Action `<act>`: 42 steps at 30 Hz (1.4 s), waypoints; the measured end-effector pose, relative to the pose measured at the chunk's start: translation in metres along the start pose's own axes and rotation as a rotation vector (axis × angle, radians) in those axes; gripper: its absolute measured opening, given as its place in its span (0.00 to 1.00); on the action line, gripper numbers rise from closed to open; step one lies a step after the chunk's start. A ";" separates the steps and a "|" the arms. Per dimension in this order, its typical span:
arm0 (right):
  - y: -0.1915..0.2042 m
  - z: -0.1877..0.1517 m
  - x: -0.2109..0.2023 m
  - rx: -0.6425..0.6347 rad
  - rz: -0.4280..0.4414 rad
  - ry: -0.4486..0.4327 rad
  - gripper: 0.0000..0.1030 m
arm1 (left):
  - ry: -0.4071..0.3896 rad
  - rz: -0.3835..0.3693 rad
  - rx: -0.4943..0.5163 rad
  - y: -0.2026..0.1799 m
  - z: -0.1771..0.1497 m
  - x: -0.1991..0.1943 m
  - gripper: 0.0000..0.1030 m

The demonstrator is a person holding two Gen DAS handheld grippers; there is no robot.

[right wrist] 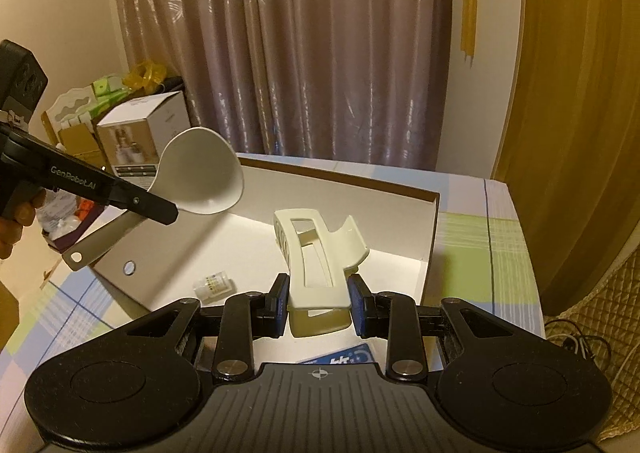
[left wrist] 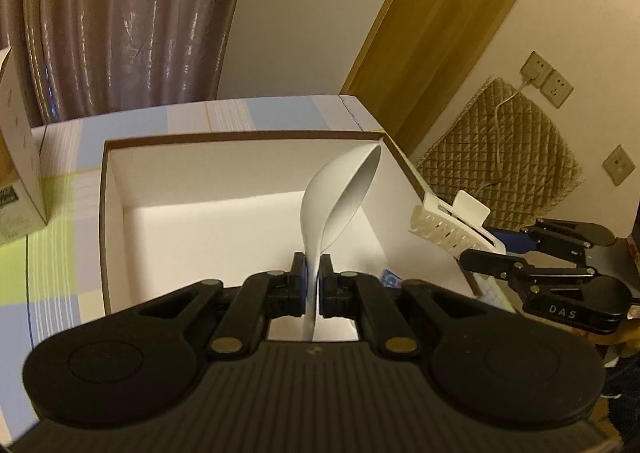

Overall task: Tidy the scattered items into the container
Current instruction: 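Carry the scoop with the left tool while the right tool carries the hair clip over the box, then open the left tool to drop the scoop while the right tool releases the hair clip into the box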

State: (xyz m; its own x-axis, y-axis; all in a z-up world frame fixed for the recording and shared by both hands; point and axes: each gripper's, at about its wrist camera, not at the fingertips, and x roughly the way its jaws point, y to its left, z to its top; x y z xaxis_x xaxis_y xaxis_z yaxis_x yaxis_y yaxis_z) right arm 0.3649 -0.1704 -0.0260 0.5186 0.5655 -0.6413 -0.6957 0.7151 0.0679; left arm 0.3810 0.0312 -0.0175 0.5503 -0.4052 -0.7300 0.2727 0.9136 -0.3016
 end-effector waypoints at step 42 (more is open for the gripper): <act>-0.022 -0.006 0.097 0.061 -0.065 0.210 0.32 | 0.201 0.180 -0.184 0.036 -0.006 0.123 0.12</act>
State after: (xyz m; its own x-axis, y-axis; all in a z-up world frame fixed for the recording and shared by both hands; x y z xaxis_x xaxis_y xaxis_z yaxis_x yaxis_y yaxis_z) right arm 0.4272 -0.1341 -0.0944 0.4424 0.4239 -0.7903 -0.6296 0.7744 0.0629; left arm 0.4538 0.0146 -0.1220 0.4051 -0.2390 -0.8825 0.0283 0.9680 -0.2492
